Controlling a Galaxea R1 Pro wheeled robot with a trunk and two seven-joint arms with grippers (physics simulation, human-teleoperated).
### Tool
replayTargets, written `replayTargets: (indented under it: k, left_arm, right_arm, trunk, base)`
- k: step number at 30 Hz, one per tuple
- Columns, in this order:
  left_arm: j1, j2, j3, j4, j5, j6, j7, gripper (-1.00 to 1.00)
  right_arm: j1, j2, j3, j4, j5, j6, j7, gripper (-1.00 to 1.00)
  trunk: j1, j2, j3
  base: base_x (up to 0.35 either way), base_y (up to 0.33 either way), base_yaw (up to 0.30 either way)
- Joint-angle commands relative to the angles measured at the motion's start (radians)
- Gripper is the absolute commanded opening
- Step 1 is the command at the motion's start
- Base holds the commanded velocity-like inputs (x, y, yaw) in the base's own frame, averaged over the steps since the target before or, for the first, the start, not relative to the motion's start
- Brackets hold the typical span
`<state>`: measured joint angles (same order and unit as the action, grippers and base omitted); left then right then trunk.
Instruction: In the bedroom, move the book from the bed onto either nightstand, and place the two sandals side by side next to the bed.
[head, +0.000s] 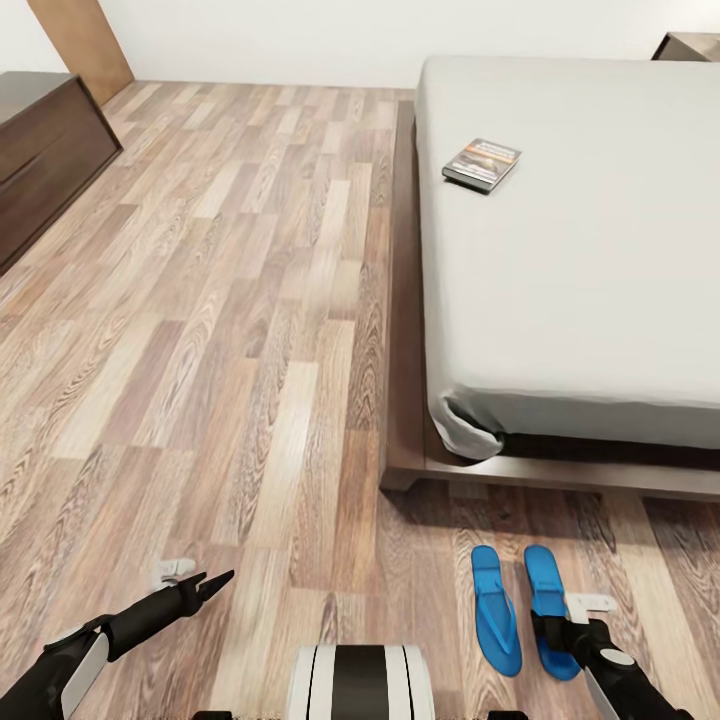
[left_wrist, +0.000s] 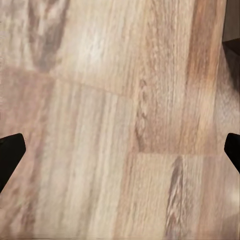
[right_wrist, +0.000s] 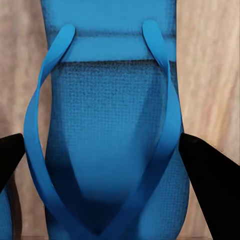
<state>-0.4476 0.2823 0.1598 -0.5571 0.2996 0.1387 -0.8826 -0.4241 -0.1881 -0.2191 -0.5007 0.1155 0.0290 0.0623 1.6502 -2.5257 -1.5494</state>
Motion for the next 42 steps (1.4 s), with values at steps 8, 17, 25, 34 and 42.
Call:
replayTargets:
  k: [8, 17, 25, 34, 42]
  left_arm:
    - [0.000, 0.000, 0.001, 0.000, 0.007, 0.011, -0.004, 1.00]
    - [0.000, 0.000, 0.001, 0.000, 0.007, 0.011, -0.004, 1.00]
    - [-0.001, 0.000, 0.001, 0.000, 0.007, 0.011, -0.004, 1.00]
    - [0.000, 0.000, 0.001, 0.000, 0.007, 0.011, -0.004, 1.00]
    - [-0.001, 0.000, 0.001, 0.000, 0.007, 0.011, -0.004, 1.00]
  right_arm:
    - [0.000, 0.001, -0.009, -0.002, 0.010, 0.003, 0.005, -1.00]
    - [-0.001, 0.001, -0.010, -0.001, 0.010, 0.003, 0.004, -1.00]
    - [0.001, 0.001, -0.003, -0.001, 0.009, -0.047, 0.007, -1.00]
    - [0.002, 0.001, -0.005, -0.002, 0.003, -0.103, 0.010, -1.00]
    - [0.004, -0.001, -0.005, -0.002, 0.003, -0.135, 0.011, -1.00]
  trunk:
    - [0.003, -0.002, -0.032]
    - [0.007, -0.004, -0.063]
    - [0.007, -0.004, -0.063]
    - [0.007, -0.004, -0.063]
    - [0.007, -0.004, -0.063]
  base:
    - [0.000, 0.000, 0.000]
    - [0.000, 0.000, 0.000]
    - [0.000, 0.000, 0.000]
    - [0.000, 0.000, 0.000]
    - [0.000, 0.000, 0.000]
